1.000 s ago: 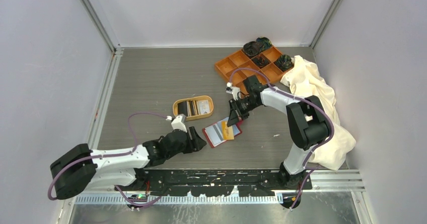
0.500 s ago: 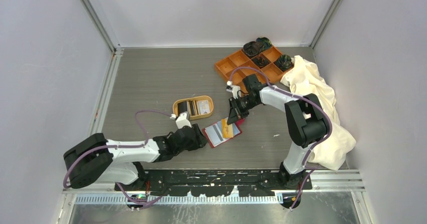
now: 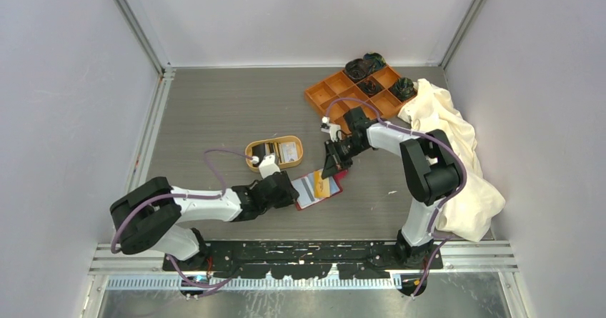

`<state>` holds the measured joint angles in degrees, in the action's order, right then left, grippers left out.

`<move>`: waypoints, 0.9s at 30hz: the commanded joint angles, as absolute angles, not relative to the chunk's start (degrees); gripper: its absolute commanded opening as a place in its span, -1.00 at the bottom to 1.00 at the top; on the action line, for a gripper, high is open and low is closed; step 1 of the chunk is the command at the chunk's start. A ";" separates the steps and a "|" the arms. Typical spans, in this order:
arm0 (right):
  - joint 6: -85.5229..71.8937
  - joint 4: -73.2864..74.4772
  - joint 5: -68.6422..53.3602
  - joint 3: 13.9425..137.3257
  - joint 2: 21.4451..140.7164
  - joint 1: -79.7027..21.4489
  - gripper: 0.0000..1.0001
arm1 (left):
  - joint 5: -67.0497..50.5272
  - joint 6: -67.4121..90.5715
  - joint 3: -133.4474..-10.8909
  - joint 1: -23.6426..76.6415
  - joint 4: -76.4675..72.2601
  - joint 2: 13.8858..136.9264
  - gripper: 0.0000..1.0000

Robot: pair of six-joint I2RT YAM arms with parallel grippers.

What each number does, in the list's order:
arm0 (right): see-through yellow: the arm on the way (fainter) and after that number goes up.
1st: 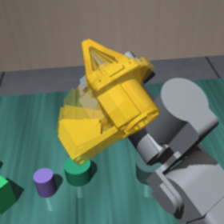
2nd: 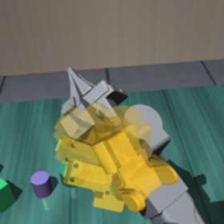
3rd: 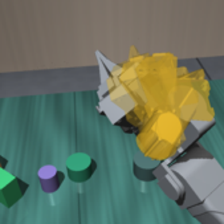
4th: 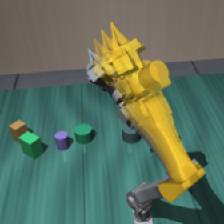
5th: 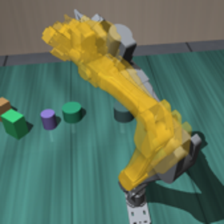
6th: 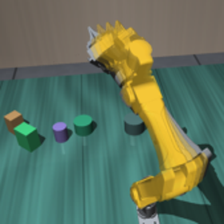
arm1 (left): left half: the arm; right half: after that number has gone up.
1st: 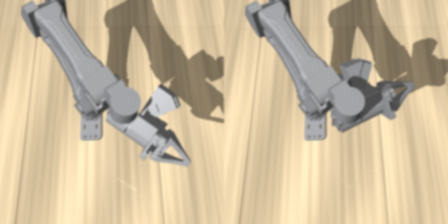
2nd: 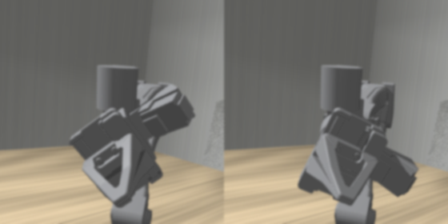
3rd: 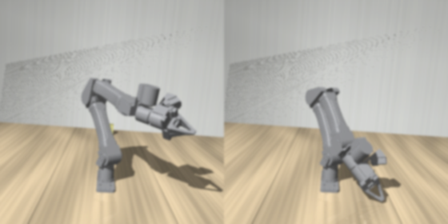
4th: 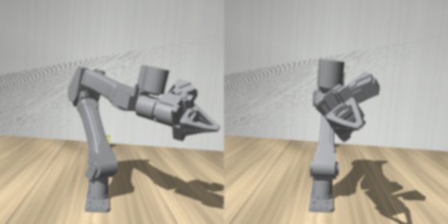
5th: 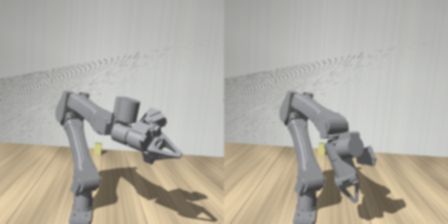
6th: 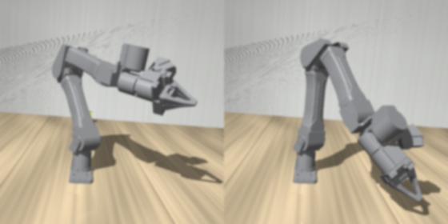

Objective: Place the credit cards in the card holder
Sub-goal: Insert the credit card into the card holder.

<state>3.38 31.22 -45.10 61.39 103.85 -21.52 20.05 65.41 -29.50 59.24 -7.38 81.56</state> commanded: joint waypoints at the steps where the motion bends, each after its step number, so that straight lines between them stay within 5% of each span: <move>1: 2.93 30.01 -47.74 63.04 105.20 -21.49 -0.98 | 22.85 63.73 -32.24 59.48 -3.05 84.09 -0.34; 27: -10.78 27.34 -44.34 59.16 105.87 -19.35 -0.98 | 22.87 60.18 -34.83 57.90 -1.06 86.83 -0.51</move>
